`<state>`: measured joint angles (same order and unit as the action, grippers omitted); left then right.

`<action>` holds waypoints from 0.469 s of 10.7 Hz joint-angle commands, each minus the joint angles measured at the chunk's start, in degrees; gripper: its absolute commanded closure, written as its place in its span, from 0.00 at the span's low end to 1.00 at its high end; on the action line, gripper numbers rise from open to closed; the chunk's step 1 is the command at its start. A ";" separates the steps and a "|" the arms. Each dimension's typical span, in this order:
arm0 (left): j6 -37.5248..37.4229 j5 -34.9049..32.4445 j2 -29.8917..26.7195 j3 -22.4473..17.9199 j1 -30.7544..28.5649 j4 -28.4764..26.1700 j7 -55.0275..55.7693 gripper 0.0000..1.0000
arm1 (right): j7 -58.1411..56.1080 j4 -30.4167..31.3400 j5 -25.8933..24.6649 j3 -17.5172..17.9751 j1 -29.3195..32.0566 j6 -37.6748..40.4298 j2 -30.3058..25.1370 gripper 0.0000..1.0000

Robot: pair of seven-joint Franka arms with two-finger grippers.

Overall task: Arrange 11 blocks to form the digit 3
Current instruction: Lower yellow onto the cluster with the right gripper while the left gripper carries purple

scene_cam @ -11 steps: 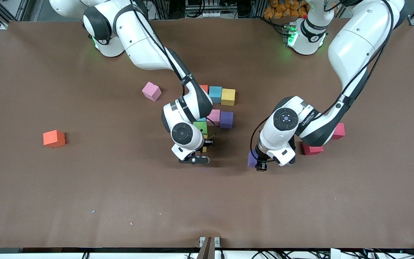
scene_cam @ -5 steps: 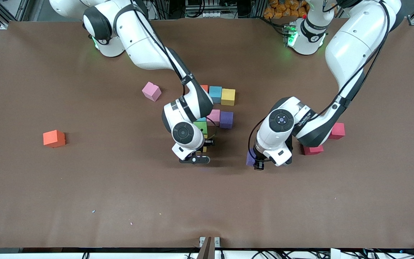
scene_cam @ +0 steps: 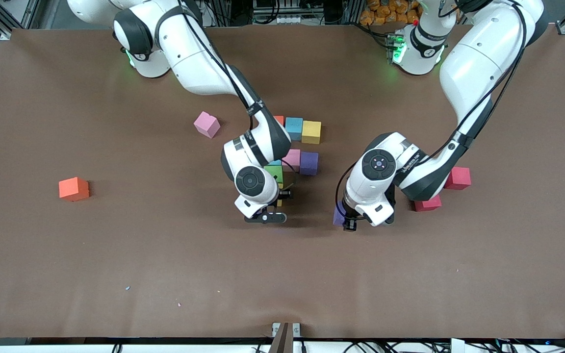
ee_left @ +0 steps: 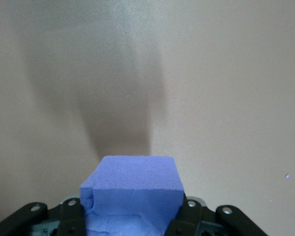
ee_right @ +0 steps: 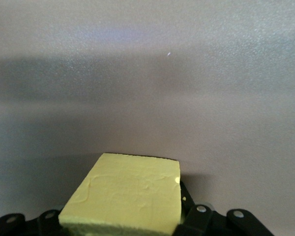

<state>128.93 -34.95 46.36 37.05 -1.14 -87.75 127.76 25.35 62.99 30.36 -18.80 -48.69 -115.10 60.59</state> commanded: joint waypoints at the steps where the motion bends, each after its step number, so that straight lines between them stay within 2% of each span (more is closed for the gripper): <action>1: -1.32 1.02 0.31 -0.83 0.87 1.79 -1.02 1.00 | 1.28 -1.47 -0.83 0.17 0.09 0.76 1.11 0.27; 3: -1.49 1.46 0.83 -0.84 1.05 2.66 -1.02 1.00 | 1.28 -1.47 -0.49 0.25 0.09 0.76 1.02 0.26; 5: -2.55 1.55 1.01 -0.84 1.49 3.28 -1.02 1.00 | 1.28 -1.47 -0.04 0.25 0.17 0.76 0.93 0.21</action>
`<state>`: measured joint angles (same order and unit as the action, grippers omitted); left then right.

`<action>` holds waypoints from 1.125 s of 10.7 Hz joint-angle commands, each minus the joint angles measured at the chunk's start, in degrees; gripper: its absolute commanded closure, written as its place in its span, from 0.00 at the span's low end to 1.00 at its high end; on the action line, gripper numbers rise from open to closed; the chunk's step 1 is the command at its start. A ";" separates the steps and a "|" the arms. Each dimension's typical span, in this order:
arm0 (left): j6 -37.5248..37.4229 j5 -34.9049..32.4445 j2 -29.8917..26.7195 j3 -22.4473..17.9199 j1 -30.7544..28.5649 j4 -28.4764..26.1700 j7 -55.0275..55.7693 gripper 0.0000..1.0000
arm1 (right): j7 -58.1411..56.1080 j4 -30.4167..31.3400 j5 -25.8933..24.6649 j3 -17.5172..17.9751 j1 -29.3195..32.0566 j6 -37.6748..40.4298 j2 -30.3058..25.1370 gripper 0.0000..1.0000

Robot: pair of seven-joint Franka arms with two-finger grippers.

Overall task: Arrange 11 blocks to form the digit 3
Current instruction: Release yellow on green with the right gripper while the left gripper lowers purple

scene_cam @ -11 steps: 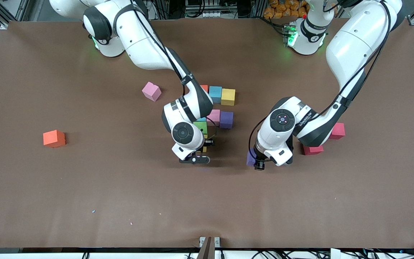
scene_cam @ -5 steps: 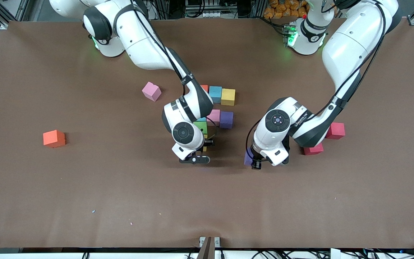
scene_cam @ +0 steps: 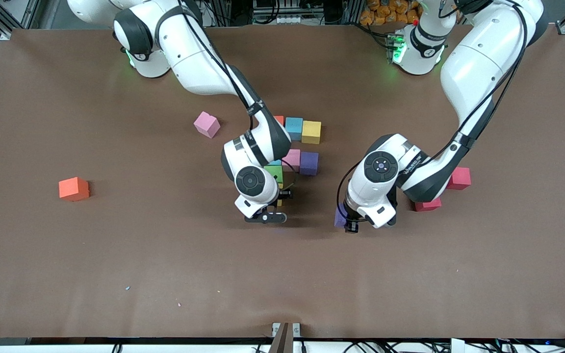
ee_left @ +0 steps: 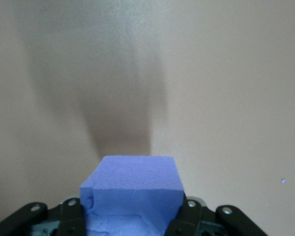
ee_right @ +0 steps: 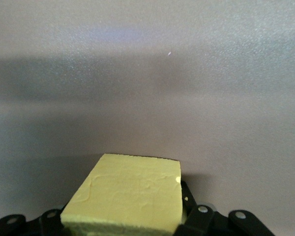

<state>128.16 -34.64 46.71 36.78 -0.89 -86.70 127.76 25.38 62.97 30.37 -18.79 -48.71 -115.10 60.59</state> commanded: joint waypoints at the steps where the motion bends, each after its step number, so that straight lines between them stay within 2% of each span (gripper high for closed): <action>1: -2.12 1.24 0.93 -0.57 1.33 2.41 -1.02 1.00 | 1.25 -1.44 -0.05 0.24 0.28 0.84 0.93 0.15; 2: -2.39 1.24 0.93 -0.57 1.68 2.50 -1.02 1.00 | 1.25 -1.44 -0.05 0.24 0.28 0.85 0.93 0.13; 3: -2.39 1.24 0.93 -0.57 1.69 2.50 -1.02 1.00 | 1.25 -1.44 -0.05 0.24 0.28 0.85 0.76 0.00; 7: -2.56 1.86 1.19 -0.57 1.69 2.50 -1.02 1.00 | 1.17 -1.53 -0.05 0.24 0.37 0.85 -0.03 0.00; 12: -2.74 2.82 1.28 -0.57 2.03 3.03 -0.93 1.00 | 1.08 -1.62 -0.32 -0.11 0.72 4.88 -5.03 0.00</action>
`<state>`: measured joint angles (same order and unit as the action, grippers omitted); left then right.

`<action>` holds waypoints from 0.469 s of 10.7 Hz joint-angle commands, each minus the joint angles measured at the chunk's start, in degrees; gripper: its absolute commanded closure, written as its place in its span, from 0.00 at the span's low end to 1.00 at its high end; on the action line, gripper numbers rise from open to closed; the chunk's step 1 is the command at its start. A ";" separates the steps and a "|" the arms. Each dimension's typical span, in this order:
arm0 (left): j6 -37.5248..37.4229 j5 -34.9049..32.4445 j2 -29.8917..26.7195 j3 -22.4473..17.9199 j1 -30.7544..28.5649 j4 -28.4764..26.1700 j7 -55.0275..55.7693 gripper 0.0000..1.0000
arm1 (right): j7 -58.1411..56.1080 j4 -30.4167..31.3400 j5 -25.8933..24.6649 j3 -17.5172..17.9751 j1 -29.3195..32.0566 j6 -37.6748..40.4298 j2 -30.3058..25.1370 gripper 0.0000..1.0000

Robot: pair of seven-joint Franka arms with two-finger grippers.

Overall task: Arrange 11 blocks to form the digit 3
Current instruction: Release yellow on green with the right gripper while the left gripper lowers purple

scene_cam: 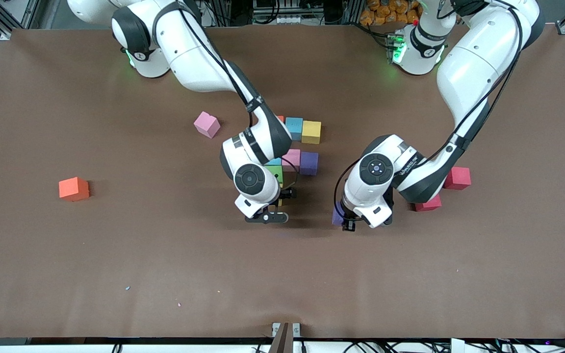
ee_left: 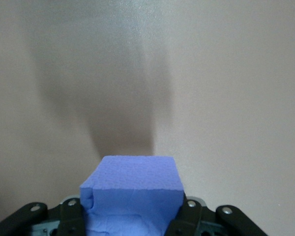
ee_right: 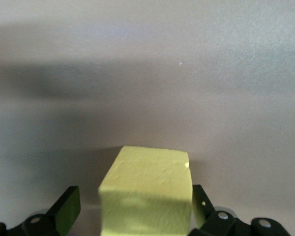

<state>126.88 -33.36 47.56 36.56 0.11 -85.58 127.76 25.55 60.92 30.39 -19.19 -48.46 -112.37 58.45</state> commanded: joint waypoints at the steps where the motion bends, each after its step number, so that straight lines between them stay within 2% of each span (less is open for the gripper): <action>1: -1.46 1.98 0.51 -0.43 1.55 1.99 -0.93 1.00 | 1.07 0.51 -0.59 0.21 0.47 3.11 -4.03 0.00; 2: -1.89 2.68 0.51 -0.61 1.73 2.26 -0.93 1.00 | 0.99 0.51 -1.03 0.03 0.47 3.90 -5.17 0.00; 3: -2.24 4.26 0.51 -1.39 2.95 2.78 -0.93 1.00 | 0.64 0.51 -1.04 -1.62 0.39 5.39 -6.23 0.00; 5: -2.33 7.42 0.51 -5.42 7.25 4.45 -0.93 1.00 | -2.16 0.51 -1.04 -4.97 0.12 9.60 -7.99 0.00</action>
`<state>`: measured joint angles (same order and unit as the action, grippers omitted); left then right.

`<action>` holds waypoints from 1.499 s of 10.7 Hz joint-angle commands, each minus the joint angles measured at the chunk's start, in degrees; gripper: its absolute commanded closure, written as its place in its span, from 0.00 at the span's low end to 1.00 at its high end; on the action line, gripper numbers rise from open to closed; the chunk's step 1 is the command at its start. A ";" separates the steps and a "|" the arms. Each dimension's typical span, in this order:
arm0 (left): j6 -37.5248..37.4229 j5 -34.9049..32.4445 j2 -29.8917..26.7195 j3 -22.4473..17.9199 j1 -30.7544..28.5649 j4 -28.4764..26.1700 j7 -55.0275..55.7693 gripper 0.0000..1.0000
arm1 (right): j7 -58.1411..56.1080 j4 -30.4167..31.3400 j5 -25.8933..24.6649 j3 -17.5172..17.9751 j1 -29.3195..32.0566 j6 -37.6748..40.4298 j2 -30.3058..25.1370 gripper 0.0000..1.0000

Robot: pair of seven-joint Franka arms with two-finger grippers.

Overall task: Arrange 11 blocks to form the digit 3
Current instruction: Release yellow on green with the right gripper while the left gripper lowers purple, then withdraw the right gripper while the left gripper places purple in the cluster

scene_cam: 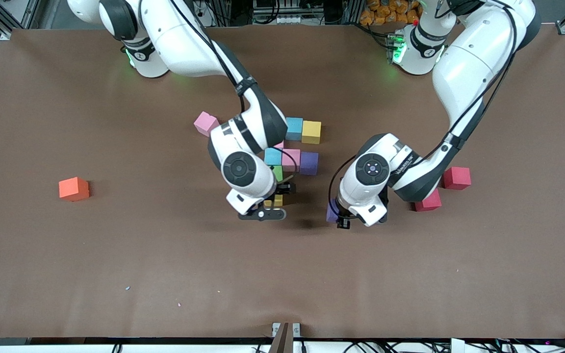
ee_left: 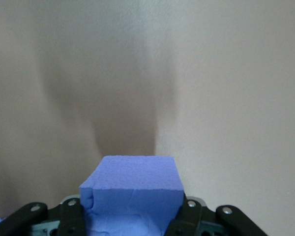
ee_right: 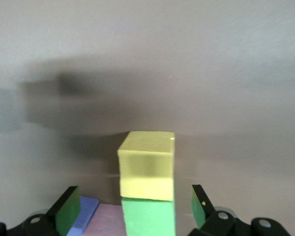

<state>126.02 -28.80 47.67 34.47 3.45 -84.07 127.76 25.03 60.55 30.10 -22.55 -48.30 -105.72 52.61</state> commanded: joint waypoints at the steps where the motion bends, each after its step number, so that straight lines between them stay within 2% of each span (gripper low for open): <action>1: -1.48 5.49 0.50 -5.54 6.28 4.25 -0.93 1.00 | -3.30 0.89 -0.74 -3.80 -0.04 5.06 -2.77 0.00; 4: -1.48 11.56 2.34 -11.87 13.75 7.24 -0.75 1.00 | -7.96 0.89 -0.66 -11.71 -0.39 10.61 -4.17 0.00; 6: -1.48 14.55 3.83 -14.69 17.89 9.79 -0.58 1.00 | -14.80 0.89 -0.66 -14.97 0.40 13.76 -5.05 0.00; 9: -1.39 16.23 5.42 -16.37 21.51 11.39 0.21 1.00 | -16.76 0.80 -0.66 -14.89 6.80 19.04 -10.57 0.00; 11: -1.30 16.32 6.47 -16.46 22.74 12.17 1.61 1.00 | -20.96 0.80 -5.28 -14.63 9.53 20.98 -15.40 0.00; 12: -1.30 16.32 7.17 -16.63 23.53 12.96 2.32 1.00 | -22.55 0.80 -7.66 -13.67 11.37 22.03 -18.13 0.00; 14: -1.13 16.32 7.79 -16.90 24.15 13.14 3.11 1.00 | -22.83 0.80 -8.47 -4.57 20.57 25.28 -22.87 0.00; 16: -1.04 16.32 7.88 -16.90 24.41 13.14 3.46 1.00 | -23.61 0.80 -14.50 1.08 25.87 25.47 -26.57 0.00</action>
<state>125.92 -13.79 54.66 18.45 26.82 -73.14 130.67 2.34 60.10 19.98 -26.86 -26.23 -80.64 29.70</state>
